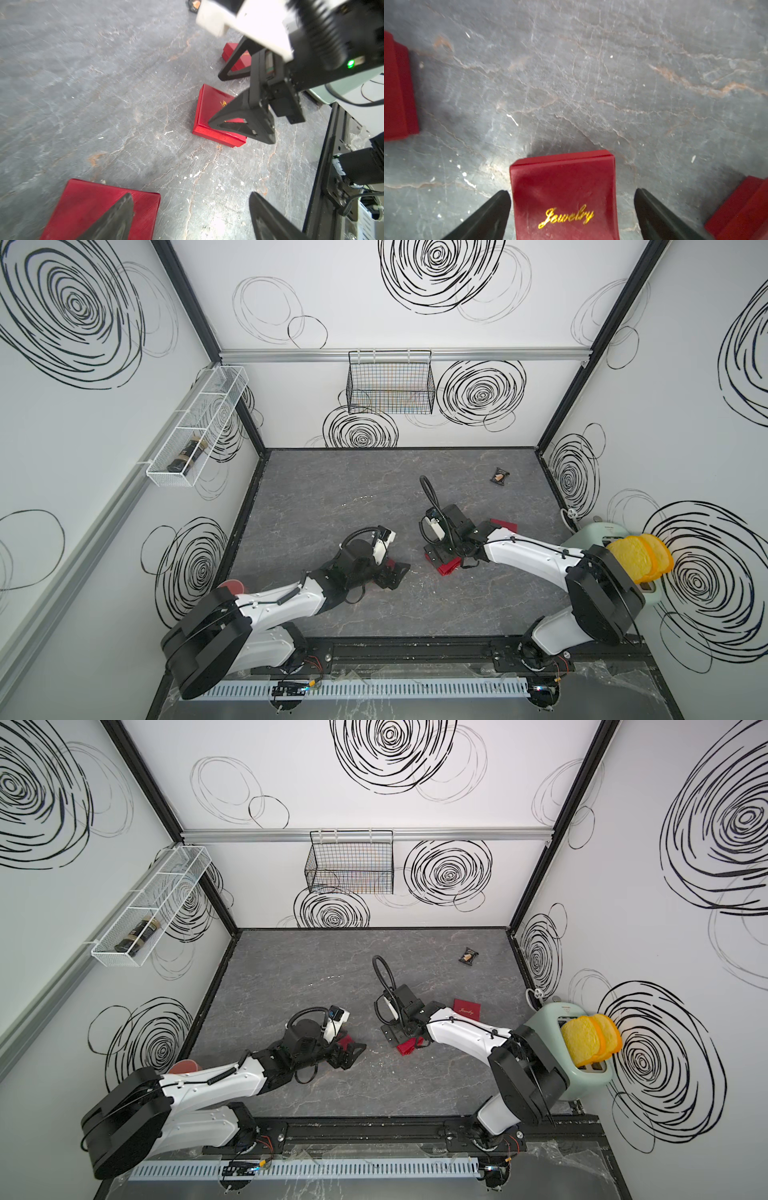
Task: Take the necklace out of the lift-off lid jewelry box
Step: Pick up the jewelry box from the center of the board.
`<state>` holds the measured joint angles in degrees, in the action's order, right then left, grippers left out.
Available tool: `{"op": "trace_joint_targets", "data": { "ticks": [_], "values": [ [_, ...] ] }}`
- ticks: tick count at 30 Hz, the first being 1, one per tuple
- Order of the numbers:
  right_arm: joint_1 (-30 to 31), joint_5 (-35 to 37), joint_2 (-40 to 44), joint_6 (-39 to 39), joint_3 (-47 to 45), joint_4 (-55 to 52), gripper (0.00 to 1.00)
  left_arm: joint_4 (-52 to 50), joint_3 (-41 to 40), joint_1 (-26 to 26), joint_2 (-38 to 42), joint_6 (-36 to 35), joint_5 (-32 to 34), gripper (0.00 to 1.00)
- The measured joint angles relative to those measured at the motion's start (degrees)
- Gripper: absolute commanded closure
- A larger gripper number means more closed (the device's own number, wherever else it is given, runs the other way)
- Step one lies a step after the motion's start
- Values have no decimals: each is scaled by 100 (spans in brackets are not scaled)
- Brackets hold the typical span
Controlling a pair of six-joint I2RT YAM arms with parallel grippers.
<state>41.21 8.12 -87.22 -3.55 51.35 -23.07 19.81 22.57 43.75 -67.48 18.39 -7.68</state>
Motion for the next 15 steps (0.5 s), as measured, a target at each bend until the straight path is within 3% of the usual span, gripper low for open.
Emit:
{"op": "trace_joint_targets", "data": {
  "ticks": [15],
  "values": [
    [15,-238,-63,249,20,-245,3,-105,-339,0,372,-160,146,9]
  ]
}}
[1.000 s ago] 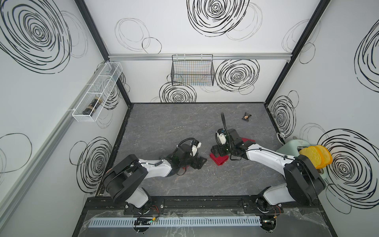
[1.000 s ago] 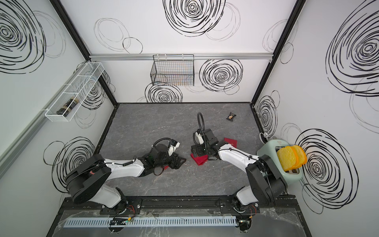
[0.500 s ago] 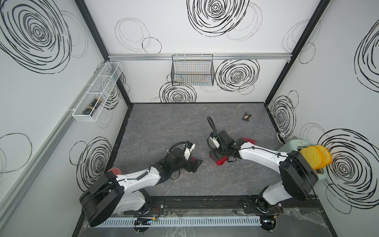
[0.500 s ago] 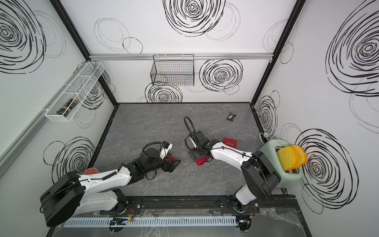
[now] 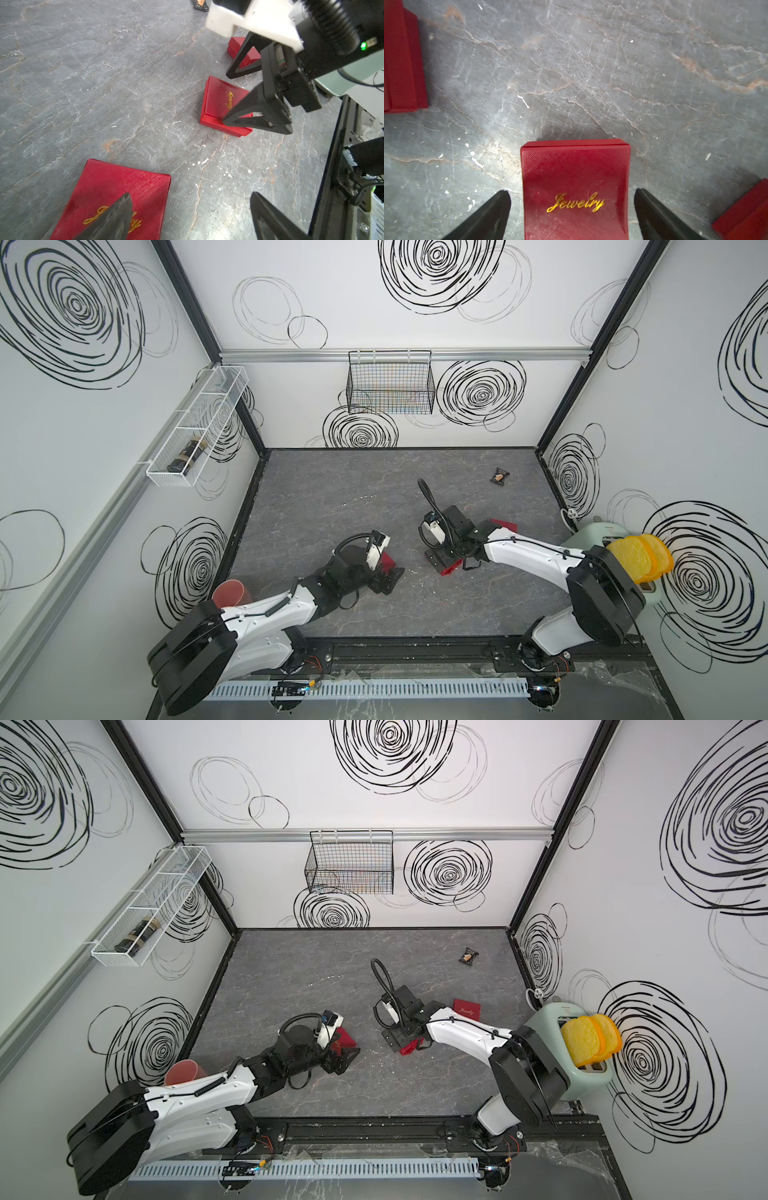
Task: Take the necklace out of the lift-off lid jewelry box
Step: Pick up the jewelry box from the center of the board.
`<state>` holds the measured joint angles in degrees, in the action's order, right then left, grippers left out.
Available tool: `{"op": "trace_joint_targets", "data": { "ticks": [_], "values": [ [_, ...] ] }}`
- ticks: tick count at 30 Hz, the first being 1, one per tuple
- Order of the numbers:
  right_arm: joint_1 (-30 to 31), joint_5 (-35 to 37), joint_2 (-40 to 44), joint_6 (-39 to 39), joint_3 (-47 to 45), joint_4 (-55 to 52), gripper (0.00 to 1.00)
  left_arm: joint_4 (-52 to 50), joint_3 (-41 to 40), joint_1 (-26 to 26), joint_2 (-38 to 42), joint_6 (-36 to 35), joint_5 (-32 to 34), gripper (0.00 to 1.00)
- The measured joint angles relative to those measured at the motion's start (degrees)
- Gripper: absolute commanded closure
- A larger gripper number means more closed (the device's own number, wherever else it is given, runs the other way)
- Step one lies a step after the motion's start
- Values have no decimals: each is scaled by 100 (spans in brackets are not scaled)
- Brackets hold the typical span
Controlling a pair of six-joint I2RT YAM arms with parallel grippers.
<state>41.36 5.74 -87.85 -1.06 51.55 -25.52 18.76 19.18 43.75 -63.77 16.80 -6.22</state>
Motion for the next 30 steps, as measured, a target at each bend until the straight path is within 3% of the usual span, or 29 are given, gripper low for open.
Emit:
{"op": "trace_joint_targets", "data": {
  "ticks": [14,30],
  "values": [
    [-146,28,-295,9,7,-144,0,-44,-96,0,133,-55,-9,9],
    [-319,-566,-402,-24,136,-151,20,-72,-96,0,133,-87,-22,9]
  ]
}}
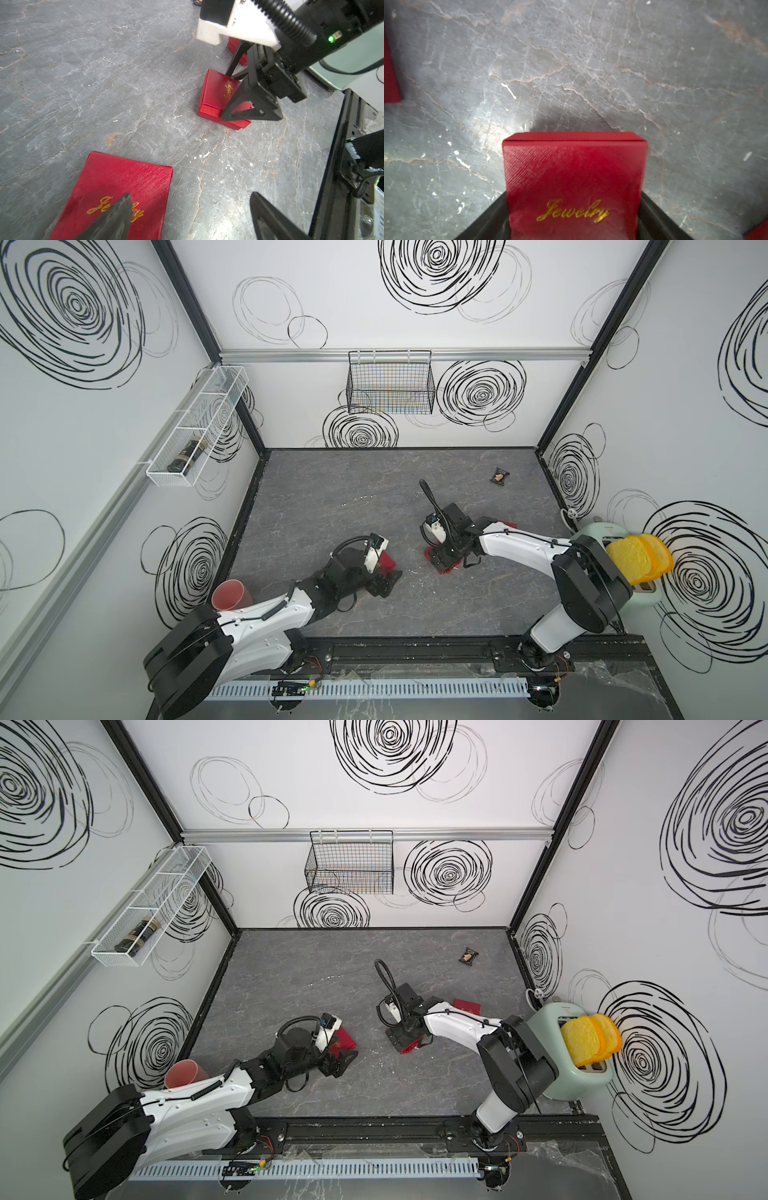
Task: Take the necklace out of the lift-off lid jewelry box
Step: Pick up the jewelry box from the center of the board.
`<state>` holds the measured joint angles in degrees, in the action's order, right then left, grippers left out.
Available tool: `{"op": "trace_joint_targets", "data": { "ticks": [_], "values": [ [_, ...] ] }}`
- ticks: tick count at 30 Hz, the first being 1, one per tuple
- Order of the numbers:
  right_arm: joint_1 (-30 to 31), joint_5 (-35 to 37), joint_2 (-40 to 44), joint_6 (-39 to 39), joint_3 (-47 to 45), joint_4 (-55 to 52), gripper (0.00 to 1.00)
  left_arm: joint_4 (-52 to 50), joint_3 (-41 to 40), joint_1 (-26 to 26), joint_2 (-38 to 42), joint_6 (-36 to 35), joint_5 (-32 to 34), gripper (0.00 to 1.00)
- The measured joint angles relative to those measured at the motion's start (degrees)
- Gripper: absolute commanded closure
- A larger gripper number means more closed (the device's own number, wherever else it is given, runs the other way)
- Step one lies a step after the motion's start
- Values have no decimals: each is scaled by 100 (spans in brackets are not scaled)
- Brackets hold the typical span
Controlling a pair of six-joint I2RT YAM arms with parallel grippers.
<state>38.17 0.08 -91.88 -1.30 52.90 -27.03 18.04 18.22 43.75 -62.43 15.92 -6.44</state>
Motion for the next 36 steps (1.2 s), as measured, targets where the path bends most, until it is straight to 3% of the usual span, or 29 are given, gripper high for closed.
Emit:
{"op": "trace_joint_targets", "data": {
  "ticks": [7,9,16,23,29,36],
  "values": [
    [-269,-815,251,-254,-37,133,32,15,0,-7,0,103,-164,7],
    [-472,-1333,623,-372,-175,365,35,68,2,-33,4,184,-302,2],
    [-1314,-3606,2072,-826,-1056,1766,37,1130,9,-407,83,833,-1342,3],
    [-1471,-5351,2326,-1453,-1598,2911,38,2881,122,-555,-197,1681,-2616,2],
    [-1471,-6151,2428,-1969,-1659,3742,38,3746,221,-481,-452,1980,-3086,4],
    [-1449,-6551,2785,-2277,-1665,4186,38,3700,341,-358,-452,1937,-3047,7]
  ]
}}
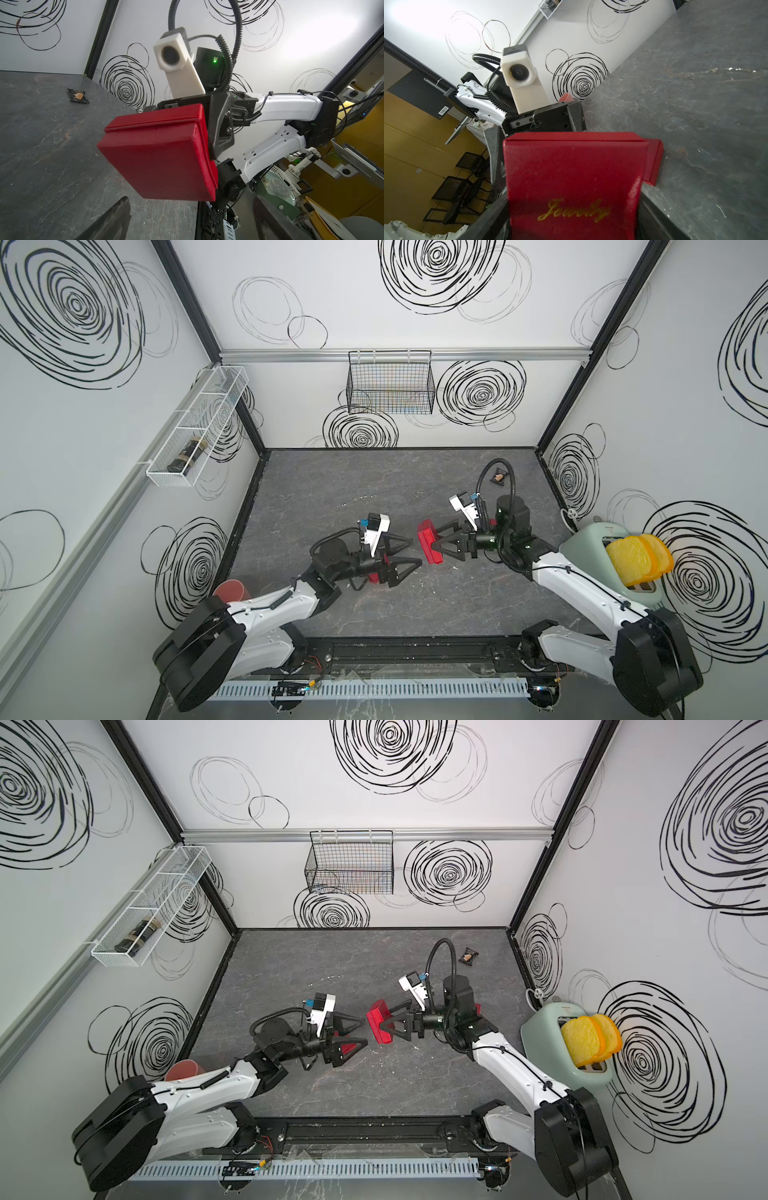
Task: Take the necklace out of the lift-off lid jewelry box
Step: Pick up the jewelry box from the center of the board, then open the lid on the jewelry box.
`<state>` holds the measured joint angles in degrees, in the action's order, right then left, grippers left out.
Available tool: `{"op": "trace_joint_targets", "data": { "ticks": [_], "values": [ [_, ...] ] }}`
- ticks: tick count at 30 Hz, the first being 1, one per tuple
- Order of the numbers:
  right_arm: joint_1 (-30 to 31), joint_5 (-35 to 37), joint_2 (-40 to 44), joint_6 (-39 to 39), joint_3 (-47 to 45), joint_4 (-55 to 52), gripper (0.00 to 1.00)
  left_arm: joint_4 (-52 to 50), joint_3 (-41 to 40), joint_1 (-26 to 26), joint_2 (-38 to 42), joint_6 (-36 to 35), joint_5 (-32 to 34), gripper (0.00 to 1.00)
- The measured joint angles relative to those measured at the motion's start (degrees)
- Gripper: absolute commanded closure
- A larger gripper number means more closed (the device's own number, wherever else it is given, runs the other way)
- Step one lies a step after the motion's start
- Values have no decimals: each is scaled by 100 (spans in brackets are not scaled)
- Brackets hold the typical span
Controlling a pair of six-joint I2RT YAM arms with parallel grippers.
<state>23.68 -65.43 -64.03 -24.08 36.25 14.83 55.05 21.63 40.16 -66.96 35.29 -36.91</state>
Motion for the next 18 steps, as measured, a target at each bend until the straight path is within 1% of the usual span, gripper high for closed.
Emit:
{"op": "trace_joint_targets", "data": {
  "ticks": [6,18],
  "values": [
    [214,-118,136,-63,0,120,38,-179,262,188,0,-125,52,7],
    [332,-111,205,-92,0,240,37,-402,282,262,4,-229,210,8]
  ]
}}
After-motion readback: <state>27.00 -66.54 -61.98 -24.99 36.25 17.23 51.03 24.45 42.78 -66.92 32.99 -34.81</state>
